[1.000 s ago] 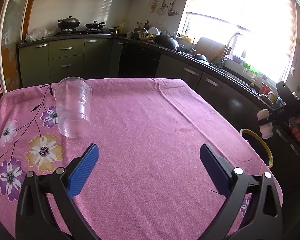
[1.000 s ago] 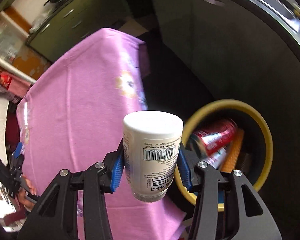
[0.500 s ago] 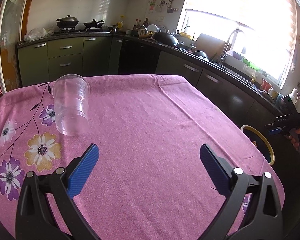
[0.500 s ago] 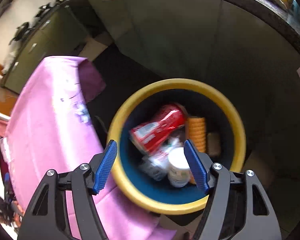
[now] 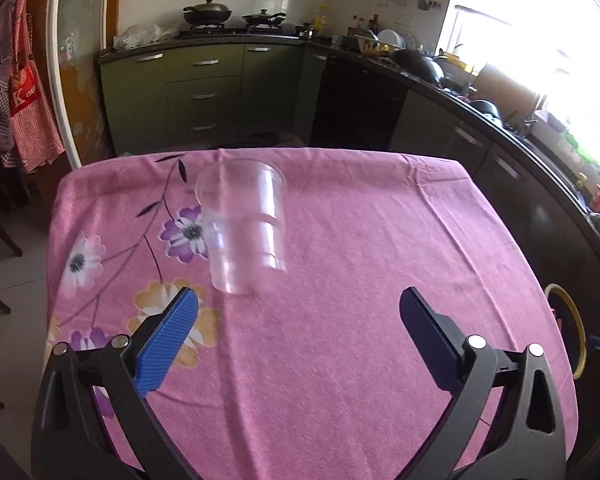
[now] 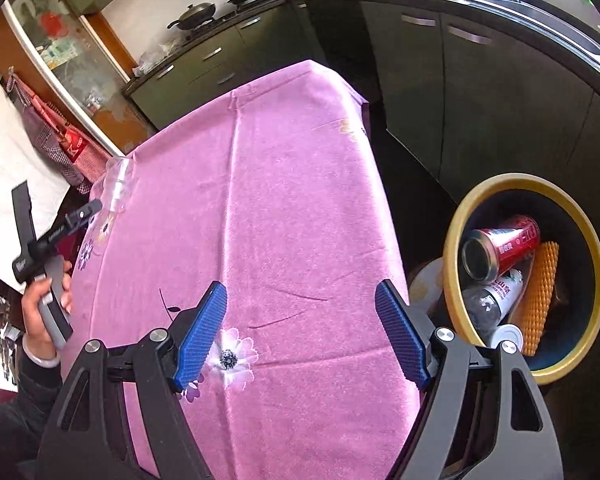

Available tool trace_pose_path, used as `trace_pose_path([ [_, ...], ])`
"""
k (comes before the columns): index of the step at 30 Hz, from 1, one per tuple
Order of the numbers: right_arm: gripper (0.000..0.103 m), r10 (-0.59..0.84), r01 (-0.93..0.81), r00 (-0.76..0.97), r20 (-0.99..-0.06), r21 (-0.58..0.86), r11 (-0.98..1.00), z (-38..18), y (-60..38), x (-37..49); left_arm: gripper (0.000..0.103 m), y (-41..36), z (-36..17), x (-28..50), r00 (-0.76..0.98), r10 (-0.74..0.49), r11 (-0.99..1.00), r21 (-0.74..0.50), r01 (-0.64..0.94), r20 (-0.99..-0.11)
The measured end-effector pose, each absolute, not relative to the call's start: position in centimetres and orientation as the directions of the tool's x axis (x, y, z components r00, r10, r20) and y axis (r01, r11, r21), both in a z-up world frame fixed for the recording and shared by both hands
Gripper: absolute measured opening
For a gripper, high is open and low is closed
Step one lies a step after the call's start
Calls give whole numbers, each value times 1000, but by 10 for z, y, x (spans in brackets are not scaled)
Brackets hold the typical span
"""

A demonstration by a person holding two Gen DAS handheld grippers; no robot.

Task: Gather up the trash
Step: 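Reach the left gripper to the clear plastic cup and close on it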

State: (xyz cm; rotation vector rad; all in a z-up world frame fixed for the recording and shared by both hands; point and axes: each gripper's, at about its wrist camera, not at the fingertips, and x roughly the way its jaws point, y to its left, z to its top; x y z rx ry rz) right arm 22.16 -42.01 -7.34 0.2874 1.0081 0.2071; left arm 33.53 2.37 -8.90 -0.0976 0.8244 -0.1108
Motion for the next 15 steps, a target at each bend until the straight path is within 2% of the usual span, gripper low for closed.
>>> trace_pose_path([
  [2,76,318,-53,512,-798,340,939,-78,-416,223,96,31,-87,361,618,-113,992,-119,31,-778],
  [8,76,352,-67,495,-795,369,927,-98,-413,226,96,54,-110,432,379,-143,984,-171,-42,-914],
  [12,76,364,-65,485,-795,382,922,-107,-416,230,96,61,-128,449,268,-167,977,-197,-86,-949],
  [15,76,365,-64,477,-799,382,922,-112,-418,230,96,62,-131,459,241,-128,984,-154,-90,-962],
])
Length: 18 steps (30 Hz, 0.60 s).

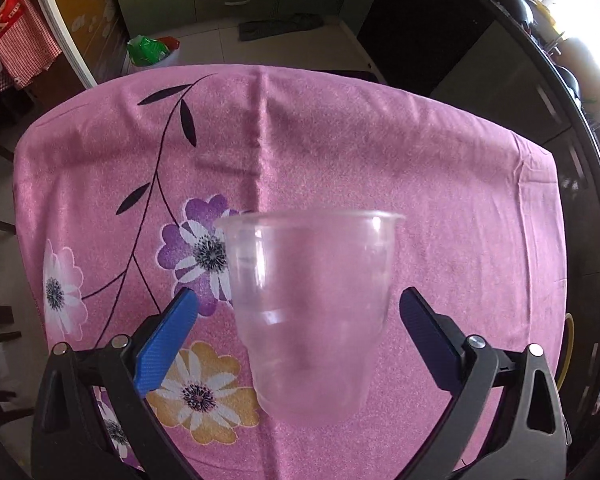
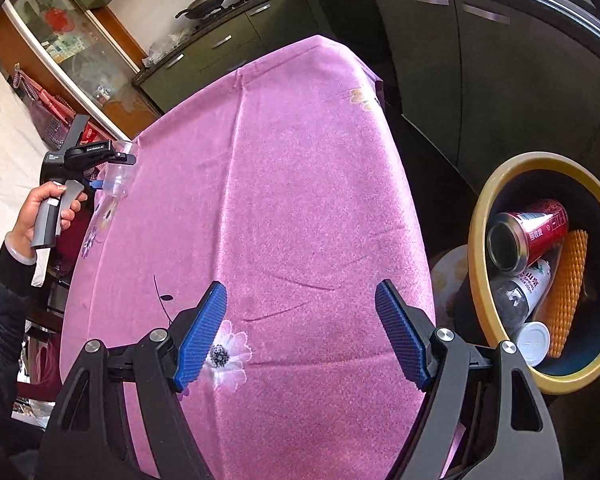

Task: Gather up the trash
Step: 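Reach the left gripper to the clear plastic cup and close on it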

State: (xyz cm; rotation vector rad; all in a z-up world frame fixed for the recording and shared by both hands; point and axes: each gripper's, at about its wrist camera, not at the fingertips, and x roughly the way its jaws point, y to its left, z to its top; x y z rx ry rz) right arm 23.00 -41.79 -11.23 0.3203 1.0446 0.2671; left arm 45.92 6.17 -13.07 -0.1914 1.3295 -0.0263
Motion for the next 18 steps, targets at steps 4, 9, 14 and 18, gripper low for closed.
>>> trace_pose_path([
  [4,76,374,-69,470,-800,389,919,-116,-419,229,95,63,-136,469,212,-104,986,-128,-103,-972],
  [9,76,382,-66,468,-797,399,914,-119,-421,229,64,60,-133,474,223,-79,991,-100,-87,-972],
  [14,76,385,-64,465,-797,404,913,-122,-422,226,59,58,-125,476,232,-88,991,-107,-74,-969],
  [18,76,389,-66,466,-794,407,911,-122,-421,226,59,60,-113,462,259,-99,992,-116,-50,-961],
])
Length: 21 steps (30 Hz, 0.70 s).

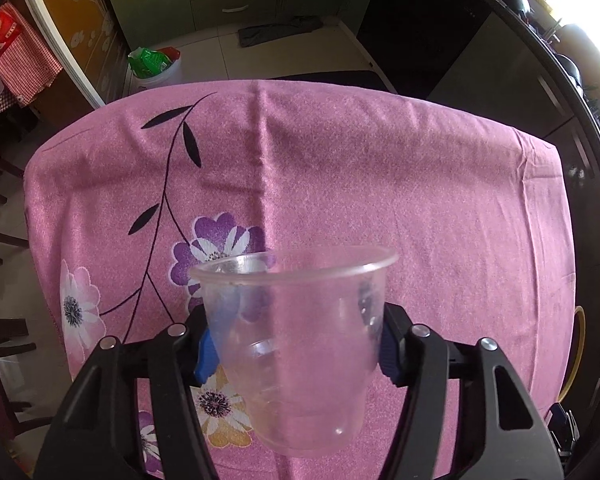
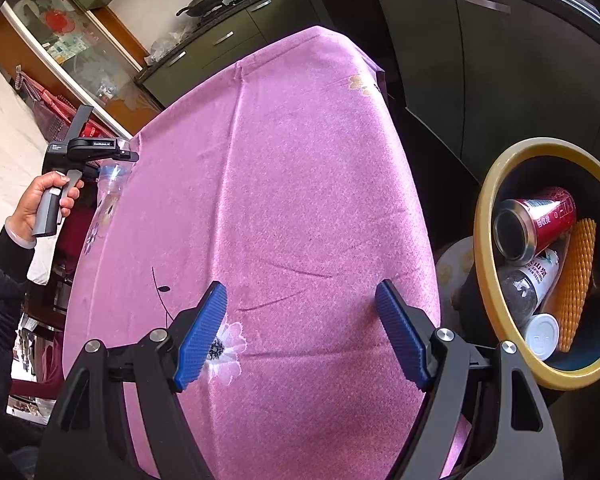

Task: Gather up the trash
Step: 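Reach the left gripper to the clear plastic cup and close on it, then carry the plastic cup over the bin and open the left gripper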

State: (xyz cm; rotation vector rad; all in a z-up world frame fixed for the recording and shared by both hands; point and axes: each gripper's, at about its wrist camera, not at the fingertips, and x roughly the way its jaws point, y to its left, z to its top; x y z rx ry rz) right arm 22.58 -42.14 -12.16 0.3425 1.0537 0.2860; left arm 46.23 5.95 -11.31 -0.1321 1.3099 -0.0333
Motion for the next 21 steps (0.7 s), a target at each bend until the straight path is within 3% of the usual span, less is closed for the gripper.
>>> trace_pose_path([
  [11,76,403,-90,502,-765,417,904,-106,-422,215,59,11,-50,385,371,-176,981,-131,142,-912],
  [16,76,372,-63,557,-743,409,911,-91,-444,197,59,-55,-25,339,381,-270,937,-151,314,-884],
  [21,76,228,62,650,-725,350,935,-70,-500,159,61,-162,-19,298,327,-395,827,-177,533,-859],
])
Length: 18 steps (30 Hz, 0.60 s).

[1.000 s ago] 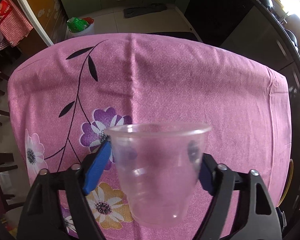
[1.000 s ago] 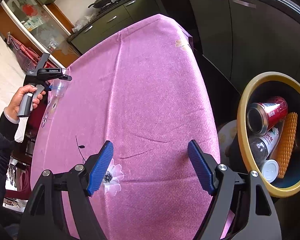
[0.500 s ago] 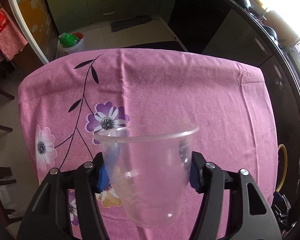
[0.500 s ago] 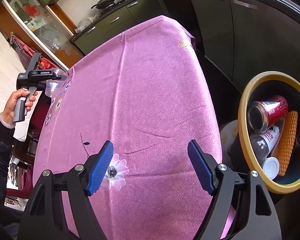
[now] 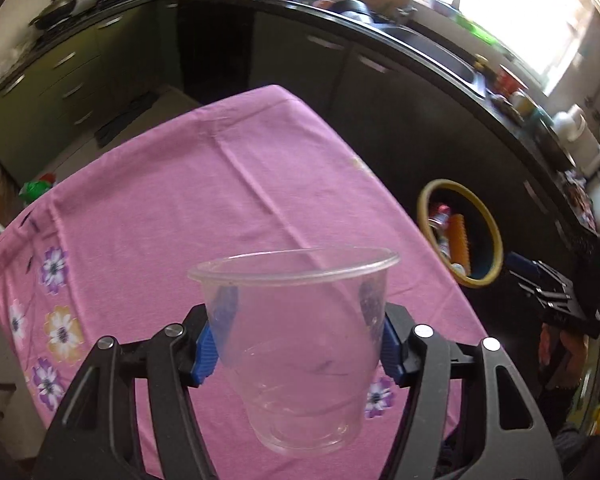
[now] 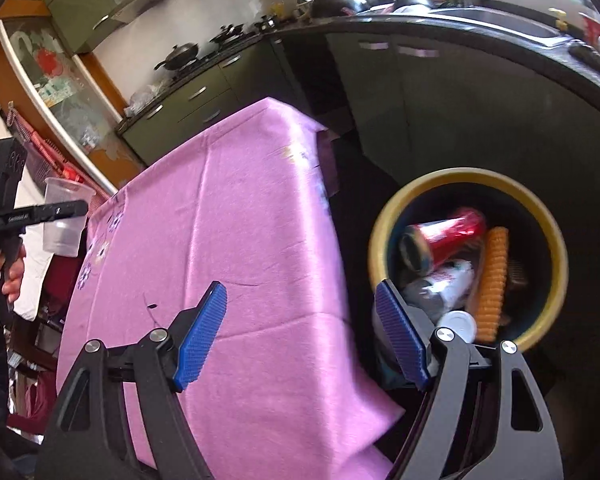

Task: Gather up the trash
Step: 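Carry the plastic cup over the bin and open the left gripper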

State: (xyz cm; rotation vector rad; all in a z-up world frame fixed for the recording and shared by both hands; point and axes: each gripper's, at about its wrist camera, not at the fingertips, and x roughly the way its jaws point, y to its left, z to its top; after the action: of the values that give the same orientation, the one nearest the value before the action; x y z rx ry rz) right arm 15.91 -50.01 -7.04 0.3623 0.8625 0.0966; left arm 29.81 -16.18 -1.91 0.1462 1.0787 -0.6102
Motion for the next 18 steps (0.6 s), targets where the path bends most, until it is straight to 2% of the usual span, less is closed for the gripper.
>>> trace_pose_path([
  [7,76,74,219,709,-702,318,922,-59,-577,98,61,-334,-55,277,141,-499,634,-249,733,-855],
  [13,76,45,275,705,-708,332,902,-67,-619,69,61,-460,-100,276,20,-472,556,-281,782,-881],
  [18,76,22,316,713,-701,349,882,-73,-640,51,61,-516,-131,274,3,-428,564,-265,782,-904],
])
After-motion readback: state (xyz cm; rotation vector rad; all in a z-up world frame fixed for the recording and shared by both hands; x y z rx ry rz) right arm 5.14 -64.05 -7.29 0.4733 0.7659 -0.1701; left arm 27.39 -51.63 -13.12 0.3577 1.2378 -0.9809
